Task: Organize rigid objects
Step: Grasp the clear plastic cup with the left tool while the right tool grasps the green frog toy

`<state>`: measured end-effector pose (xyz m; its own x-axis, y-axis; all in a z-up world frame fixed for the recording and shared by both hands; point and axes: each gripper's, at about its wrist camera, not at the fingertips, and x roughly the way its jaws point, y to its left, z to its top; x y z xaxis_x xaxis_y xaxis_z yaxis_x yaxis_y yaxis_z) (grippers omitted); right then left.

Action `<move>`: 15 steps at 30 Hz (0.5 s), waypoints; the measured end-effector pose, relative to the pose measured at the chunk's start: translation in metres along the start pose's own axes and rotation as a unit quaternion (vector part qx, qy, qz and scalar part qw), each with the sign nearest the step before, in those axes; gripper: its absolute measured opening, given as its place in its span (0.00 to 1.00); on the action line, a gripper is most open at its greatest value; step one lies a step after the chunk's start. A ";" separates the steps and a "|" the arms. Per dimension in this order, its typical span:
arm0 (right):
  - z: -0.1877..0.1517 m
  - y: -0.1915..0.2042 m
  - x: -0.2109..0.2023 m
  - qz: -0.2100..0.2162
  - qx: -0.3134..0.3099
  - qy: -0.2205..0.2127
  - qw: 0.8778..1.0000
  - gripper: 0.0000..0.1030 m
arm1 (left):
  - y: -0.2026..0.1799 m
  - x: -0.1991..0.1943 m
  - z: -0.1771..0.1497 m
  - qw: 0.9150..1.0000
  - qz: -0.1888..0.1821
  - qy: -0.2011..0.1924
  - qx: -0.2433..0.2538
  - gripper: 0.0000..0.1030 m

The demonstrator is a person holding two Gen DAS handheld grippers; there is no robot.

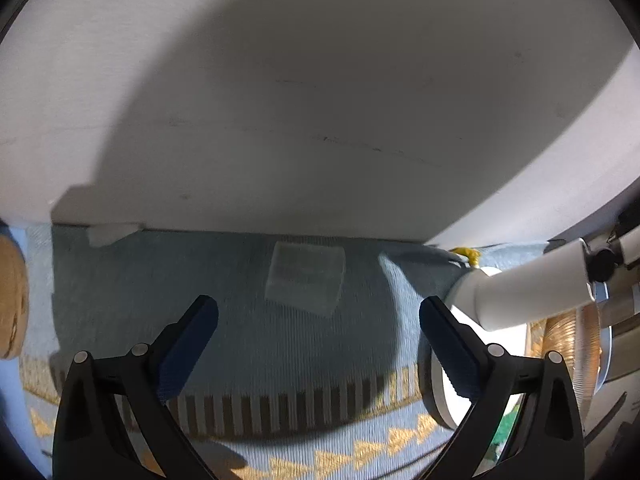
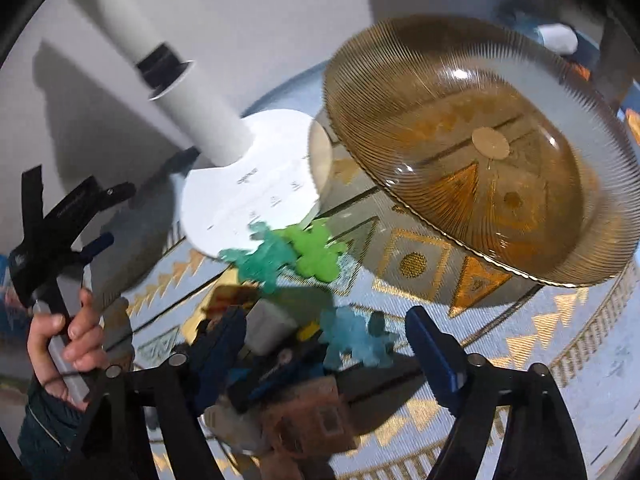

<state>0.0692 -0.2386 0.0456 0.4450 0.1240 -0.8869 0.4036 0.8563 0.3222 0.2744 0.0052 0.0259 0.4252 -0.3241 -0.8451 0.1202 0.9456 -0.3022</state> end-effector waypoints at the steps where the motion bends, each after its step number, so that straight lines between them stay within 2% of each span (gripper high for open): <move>1: 0.002 -0.002 0.005 0.000 0.006 0.004 1.000 0.68 | -0.001 0.003 0.001 1.000 0.001 0.000 0.001 0.94; 5: 0.003 -0.005 0.013 -0.011 0.012 0.009 1.000 0.55 | -0.003 0.010 0.001 1.000 0.001 -0.003 0.002 0.91; 9: 0.008 -0.008 0.022 -0.016 0.017 0.007 1.000 0.50 | -0.004 0.014 0.000 1.000 -0.002 -0.001 0.003 0.83; 11: 0.010 -0.009 0.026 -0.020 0.019 0.008 1.000 0.43 | -0.005 0.016 -0.002 1.000 0.002 -0.004 0.005 0.83; 15: 0.010 -0.009 0.028 -0.025 0.013 0.001 1.000 0.42 | -0.007 0.019 0.009 1.000 0.006 -0.009 0.008 0.80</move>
<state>0.0856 -0.2479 0.0214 0.4226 0.0822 -0.9026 0.4464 0.8478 0.2862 0.2891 -0.0076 0.0161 0.4427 -0.3130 -0.8403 0.1303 0.9496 -0.2851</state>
